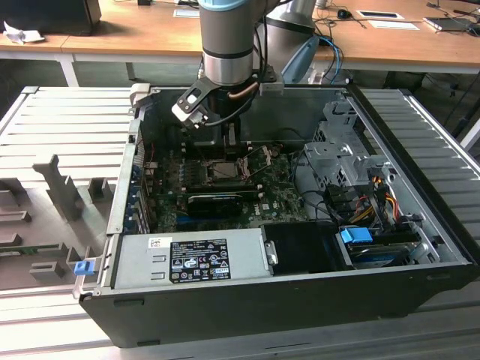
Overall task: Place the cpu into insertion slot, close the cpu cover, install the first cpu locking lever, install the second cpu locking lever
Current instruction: 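Close the cpu cover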
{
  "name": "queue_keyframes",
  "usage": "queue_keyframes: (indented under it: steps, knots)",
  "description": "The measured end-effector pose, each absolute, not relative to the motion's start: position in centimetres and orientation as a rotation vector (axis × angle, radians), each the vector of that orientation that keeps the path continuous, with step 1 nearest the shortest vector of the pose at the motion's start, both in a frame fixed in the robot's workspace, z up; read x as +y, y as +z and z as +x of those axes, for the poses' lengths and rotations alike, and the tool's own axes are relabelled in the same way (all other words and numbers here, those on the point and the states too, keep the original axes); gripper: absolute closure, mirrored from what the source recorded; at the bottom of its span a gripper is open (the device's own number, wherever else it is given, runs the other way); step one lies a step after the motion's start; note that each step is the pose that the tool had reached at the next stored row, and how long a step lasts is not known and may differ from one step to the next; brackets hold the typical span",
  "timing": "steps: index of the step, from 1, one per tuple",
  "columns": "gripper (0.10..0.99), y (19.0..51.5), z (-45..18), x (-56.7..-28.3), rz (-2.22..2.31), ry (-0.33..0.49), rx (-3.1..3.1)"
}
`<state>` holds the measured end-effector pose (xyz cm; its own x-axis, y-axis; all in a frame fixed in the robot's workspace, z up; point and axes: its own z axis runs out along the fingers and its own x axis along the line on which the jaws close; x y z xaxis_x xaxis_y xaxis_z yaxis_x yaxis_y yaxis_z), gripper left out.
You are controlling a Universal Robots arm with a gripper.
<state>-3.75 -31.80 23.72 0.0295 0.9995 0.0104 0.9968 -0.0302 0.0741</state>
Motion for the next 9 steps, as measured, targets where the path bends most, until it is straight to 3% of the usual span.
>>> queue_keyframes:
  steps: [9]
  knots:
    - [0.98, 23.82, -3.75, -31.8, 2.22, 0.091, 2.155]
